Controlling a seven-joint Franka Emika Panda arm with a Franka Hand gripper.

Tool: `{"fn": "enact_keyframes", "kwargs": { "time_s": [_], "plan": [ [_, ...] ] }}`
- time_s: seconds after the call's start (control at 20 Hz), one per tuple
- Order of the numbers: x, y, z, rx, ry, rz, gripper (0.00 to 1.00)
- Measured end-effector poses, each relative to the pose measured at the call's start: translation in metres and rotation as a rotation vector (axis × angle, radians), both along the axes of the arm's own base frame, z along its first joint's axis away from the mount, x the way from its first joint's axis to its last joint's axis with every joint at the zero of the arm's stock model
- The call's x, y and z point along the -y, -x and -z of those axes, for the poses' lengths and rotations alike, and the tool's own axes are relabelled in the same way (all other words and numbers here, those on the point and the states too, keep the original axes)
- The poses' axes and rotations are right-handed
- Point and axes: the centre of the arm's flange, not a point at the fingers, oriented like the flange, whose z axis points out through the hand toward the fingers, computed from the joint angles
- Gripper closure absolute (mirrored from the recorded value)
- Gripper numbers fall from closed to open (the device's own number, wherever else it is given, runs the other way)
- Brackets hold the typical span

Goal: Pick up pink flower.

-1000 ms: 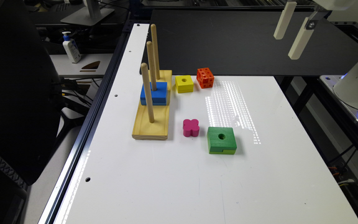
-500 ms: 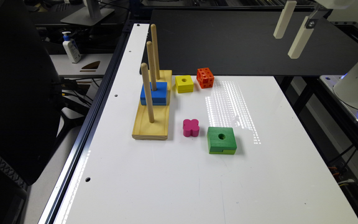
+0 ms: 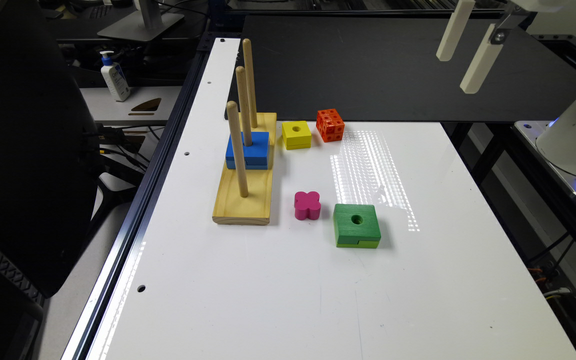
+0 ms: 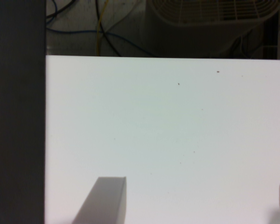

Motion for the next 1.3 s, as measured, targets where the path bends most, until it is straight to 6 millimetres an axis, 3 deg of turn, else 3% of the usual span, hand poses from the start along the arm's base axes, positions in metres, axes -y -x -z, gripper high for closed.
{"fn": "enact_keyframes", "kwargs": {
  "time_s": [0.3, 0.8, 1.3],
  "plan": [
    [-0.012, -0.013, 0.000, 0.018, -0.004, 0.003, 0.00],
    [-0.033, -0.057, 0.004, -0.008, -0.008, 0.003, 0.00],
    [-0.041, -0.074, 0.000, -0.005, -0.009, 0.001, 0.00]
  ]
}}
